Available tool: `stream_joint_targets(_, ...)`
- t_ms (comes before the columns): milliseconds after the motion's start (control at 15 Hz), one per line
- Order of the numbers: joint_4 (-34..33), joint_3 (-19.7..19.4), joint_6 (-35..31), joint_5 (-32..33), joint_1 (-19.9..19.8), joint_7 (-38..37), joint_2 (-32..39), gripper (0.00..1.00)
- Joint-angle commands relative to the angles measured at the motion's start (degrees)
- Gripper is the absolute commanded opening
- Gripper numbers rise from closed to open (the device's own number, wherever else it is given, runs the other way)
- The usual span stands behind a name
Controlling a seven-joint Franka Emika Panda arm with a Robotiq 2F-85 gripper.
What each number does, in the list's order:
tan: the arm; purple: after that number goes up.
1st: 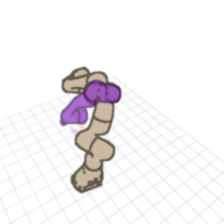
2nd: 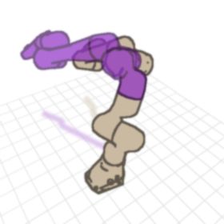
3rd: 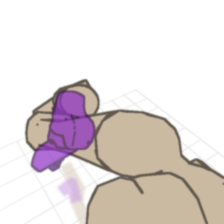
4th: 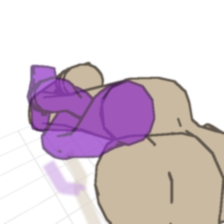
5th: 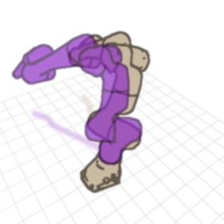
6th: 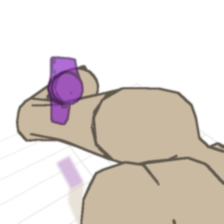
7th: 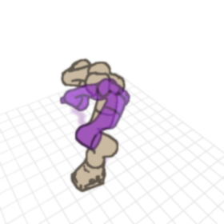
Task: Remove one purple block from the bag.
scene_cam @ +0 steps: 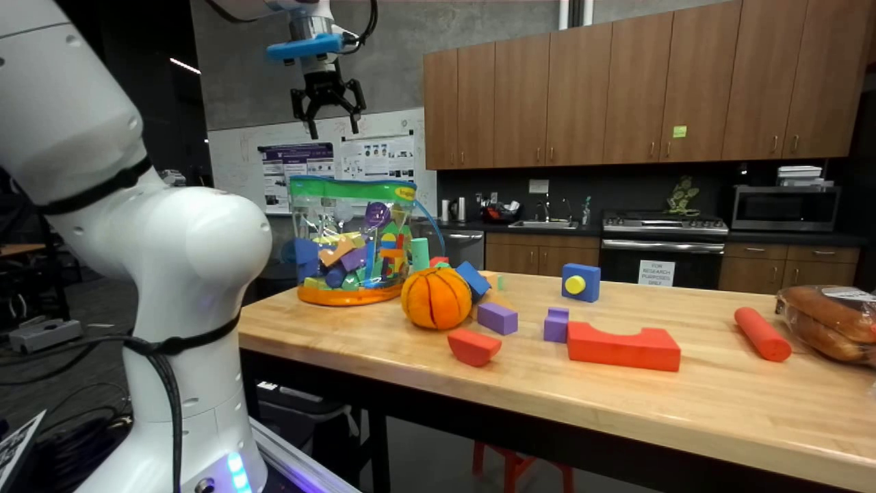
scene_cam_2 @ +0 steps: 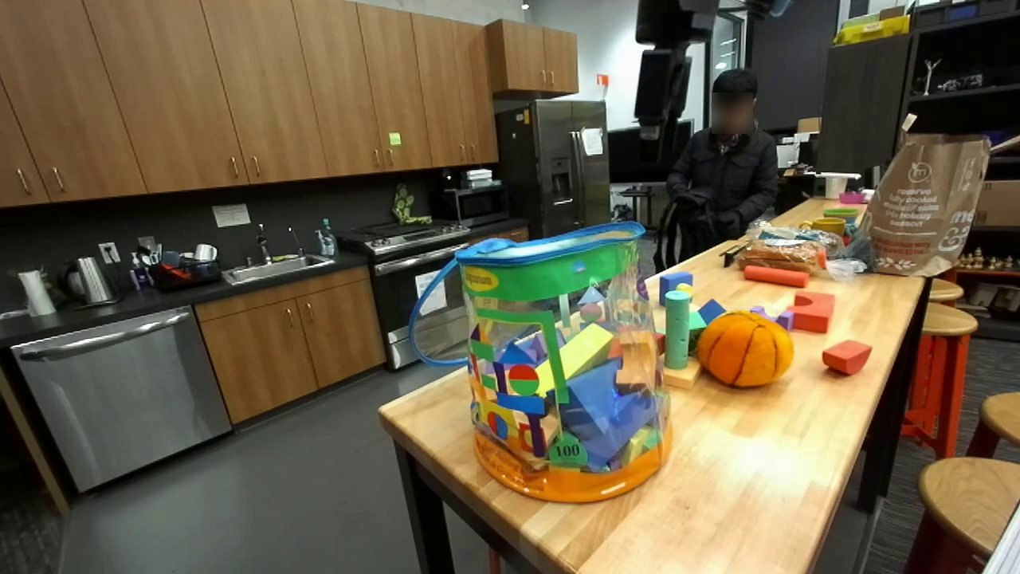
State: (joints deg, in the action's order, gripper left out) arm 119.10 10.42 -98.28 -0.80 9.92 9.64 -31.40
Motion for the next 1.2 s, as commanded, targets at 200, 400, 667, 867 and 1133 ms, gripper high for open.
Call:
stream_joint_targets(200, -11.9, 5.9, -5.3, 11.1, 0.5, -2.9, 16.4, 1.0)
stream_joint_targets(400, -15.4, 7.0, -3.6, 13.3, 1.2, -4.0, 21.4, 1.0)
stream_joint_targets(667, -13.8, 6.1, -5.2, 12.5, 1.8, -3.4, 21.3, 1.0)
stream_joint_targets(867, -14.5, 6.1, -4.7, 12.5, 1.9, -3.4, 21.5, 1.0)
stream_joint_targets(1133, -14.7, 6.1, -4.5, 12.5, 1.9, -3.4, 21.5, 1.0)
